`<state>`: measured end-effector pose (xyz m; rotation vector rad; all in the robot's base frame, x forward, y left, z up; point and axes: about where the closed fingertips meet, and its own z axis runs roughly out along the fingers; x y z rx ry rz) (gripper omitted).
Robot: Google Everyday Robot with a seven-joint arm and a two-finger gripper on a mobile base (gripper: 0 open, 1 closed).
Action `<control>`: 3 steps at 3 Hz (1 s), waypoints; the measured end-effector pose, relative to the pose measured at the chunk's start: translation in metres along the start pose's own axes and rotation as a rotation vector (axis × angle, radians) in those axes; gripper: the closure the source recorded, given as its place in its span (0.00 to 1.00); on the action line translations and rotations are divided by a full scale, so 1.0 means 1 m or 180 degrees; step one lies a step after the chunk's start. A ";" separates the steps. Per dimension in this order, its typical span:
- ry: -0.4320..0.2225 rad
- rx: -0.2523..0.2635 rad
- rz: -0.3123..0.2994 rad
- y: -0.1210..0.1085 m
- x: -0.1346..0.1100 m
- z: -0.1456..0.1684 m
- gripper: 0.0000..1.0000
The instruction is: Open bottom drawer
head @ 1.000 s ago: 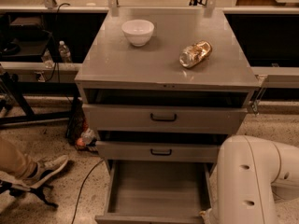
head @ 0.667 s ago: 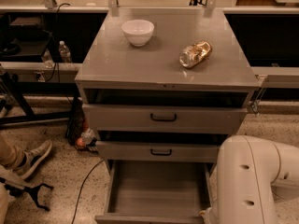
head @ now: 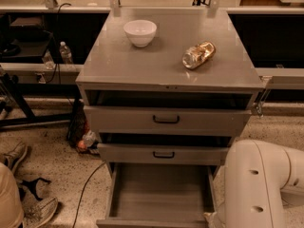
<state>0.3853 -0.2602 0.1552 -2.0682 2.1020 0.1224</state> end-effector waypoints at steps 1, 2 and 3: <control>-0.0136 0.0164 -0.0088 -0.023 0.010 -0.039 0.00; -0.0379 0.0365 -0.0200 -0.043 0.021 -0.085 0.00; -0.0436 0.0314 -0.0160 -0.030 0.027 -0.088 0.00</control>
Offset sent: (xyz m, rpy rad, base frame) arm 0.0475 -0.0699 0.1383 0.2034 -0.2048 0.0623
